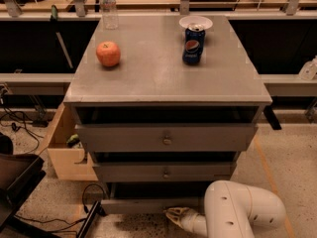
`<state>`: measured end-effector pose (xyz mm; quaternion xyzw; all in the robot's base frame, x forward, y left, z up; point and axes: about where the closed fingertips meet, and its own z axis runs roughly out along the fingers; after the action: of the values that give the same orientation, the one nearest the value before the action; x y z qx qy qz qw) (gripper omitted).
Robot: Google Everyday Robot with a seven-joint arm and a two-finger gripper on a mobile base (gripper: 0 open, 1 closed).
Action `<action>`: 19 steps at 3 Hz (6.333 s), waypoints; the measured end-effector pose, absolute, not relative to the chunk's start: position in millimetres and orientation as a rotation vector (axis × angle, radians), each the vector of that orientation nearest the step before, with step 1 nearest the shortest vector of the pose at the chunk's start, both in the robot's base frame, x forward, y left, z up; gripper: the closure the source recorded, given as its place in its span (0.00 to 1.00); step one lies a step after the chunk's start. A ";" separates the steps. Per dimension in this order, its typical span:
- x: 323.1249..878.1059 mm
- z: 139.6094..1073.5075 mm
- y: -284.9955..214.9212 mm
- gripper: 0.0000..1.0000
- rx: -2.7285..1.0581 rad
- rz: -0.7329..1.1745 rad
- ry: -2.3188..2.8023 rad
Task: Close bottom drawer
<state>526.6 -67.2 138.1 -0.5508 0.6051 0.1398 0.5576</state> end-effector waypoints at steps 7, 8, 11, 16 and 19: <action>520.2 138.9 -63.9 0.00 -1.300 0.332 1.424; 521.0 139.3 -62.1 0.17 -1.300 0.333 1.421; 565.6 164.3 -48.3 0.87 -1.321 0.332 1.379; 568.3 168.4 -47.9 1.00 -1.316 0.331 1.374; 567.2 168.4 -47.8 0.82 -1.316 0.331 1.374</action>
Offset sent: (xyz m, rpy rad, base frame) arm 0.0000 0.0001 0.0000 0.0001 0.0000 0.0001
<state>567.2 -47.8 168.4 -0.5606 0.5851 0.1411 0.5688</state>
